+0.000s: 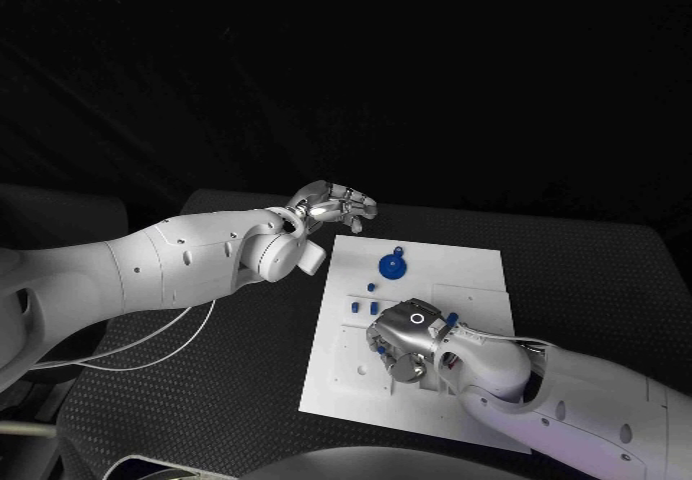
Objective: Assemble the parts on the task board
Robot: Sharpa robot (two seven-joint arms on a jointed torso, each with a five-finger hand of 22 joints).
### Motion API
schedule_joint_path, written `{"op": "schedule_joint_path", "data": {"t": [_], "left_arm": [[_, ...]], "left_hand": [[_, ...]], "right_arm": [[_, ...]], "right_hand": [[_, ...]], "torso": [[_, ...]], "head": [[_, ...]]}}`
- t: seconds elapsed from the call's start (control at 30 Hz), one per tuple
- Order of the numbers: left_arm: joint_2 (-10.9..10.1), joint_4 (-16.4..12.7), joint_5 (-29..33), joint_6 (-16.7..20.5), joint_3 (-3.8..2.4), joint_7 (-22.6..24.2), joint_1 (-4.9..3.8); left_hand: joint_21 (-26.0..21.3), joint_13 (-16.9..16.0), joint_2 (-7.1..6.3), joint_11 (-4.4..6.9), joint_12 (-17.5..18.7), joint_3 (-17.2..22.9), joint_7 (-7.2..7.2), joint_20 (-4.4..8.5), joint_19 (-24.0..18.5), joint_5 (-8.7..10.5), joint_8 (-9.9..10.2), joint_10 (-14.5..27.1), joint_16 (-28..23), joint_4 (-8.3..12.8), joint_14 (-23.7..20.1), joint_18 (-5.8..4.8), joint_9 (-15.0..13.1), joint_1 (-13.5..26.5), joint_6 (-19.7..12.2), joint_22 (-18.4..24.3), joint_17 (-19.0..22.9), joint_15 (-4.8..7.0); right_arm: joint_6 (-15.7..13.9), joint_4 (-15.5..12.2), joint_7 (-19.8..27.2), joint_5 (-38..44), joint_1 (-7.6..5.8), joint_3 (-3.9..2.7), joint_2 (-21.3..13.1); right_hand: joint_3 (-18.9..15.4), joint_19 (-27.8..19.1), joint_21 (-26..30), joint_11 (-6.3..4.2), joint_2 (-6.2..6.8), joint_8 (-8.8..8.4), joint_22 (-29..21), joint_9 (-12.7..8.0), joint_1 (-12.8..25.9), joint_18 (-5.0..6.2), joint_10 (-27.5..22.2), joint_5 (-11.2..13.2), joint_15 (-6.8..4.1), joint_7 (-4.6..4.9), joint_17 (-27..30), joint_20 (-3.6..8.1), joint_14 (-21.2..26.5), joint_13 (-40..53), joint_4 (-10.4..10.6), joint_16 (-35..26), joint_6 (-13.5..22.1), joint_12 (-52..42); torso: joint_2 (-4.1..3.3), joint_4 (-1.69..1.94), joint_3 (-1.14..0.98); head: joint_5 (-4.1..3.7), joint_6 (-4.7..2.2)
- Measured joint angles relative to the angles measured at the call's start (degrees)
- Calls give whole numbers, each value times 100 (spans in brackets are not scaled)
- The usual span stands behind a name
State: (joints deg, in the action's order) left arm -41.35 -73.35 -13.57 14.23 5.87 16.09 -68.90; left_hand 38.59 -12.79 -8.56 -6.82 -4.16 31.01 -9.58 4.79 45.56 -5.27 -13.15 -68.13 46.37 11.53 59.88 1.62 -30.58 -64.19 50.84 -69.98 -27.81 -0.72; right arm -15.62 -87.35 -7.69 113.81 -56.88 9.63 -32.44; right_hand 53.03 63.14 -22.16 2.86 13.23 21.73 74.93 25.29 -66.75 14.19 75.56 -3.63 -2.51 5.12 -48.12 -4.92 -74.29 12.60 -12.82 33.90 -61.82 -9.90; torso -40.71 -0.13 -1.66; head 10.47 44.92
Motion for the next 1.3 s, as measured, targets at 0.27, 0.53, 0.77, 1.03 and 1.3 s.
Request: {"op": "schedule_joint_path", "data": {"t": [0.27, 0.53, 0.77, 1.03, 1.3], "left_arm": [[0, 0, 0, -6, 0, -4, 0], [-9, 3, 1, -11, 0, -8, 0], [-23, 9, 1, -17, 0, -11, 0], [-38, 22, 2, -24, 0, -14, -1], [-38, 42, 2, -31, 0, -15, -1]], "left_hand": [[0, 5, 0, 0, 0, 0, 2, 0, 0, 0, 0, 0, -17, 0, 0, -29, 6, 0, -2, -5, -5, 0], [0, 5, 0, 1, 0, -12, -18, 0, 0, 0, 0, -1, -23, -12, 0, -33, 6, 0, -23, -4, -13, 0], [-21, 5, 0, 1, 0, -12, -18, 0, 0, 0, 0, -1, -23, -12, 0, -38, 11, 0, -23, -9, -18, 0], [-21, 10, 0, 2, 0, -12, -18, 0, 0, 0, 0, -2, -23, -12, 0, -49, 11, 0, -23, -9, -23, 0], [-21, 10, 0, 2, 0, -12, -18, 0, 0, 0, 0, -2, -23, -12, 0, -13, 10, 0, -23, -8, -23, 0]], "right_arm": [[-30, 18, 4, -20, -1, 6, 2], [-191, -31, 95, -188, 11, 25, -128], [-370, -205, 126, -289, -2, 45, -376], [-584, -596, 112, -370, -227, -210, -703], [-623, -841, 120, -660, -595, -492, -1156]], "right_hand": [[0, -12, 0, 35, 36, -9, -1, -14, 37, -1, -35, -15, 11, 24, -3, -12, 10, 5, 0, 0, 41, 66], [-550, -155, -24, 113, 397, -386, -2, -179, 399, 6, -569, 30, 196, 362, 29, -90, 171, -22, -134, -96, 752, 521], [-895, -236, -69, 420, 403, -399, 0, -197, 498, 14, -1182, 30, 308, 370, -15, -112, 206, -405, -357, -96, 881, 637], [-867, -258, -112, 420, 404, -399, 0, -196, 498, 37, -1182, 30, 316, 361, -41, -93, 215, -442, -328, -96, 889, 592], [-683, -57, -334, 306, 396, -332, -2, -160, 428, 0, -898, 52, 200, 353, -162, 23, 35, -452, -179, 110, 882, 437]], "torso": [[1, -2, 0], [3, -5, 0], [3, -9, -2], [2, -9, -5], [2, -9, -7]], "head": [[-2, 0], [0, -6], [-5, -24], [-52, -70], [-132, -139]]}}
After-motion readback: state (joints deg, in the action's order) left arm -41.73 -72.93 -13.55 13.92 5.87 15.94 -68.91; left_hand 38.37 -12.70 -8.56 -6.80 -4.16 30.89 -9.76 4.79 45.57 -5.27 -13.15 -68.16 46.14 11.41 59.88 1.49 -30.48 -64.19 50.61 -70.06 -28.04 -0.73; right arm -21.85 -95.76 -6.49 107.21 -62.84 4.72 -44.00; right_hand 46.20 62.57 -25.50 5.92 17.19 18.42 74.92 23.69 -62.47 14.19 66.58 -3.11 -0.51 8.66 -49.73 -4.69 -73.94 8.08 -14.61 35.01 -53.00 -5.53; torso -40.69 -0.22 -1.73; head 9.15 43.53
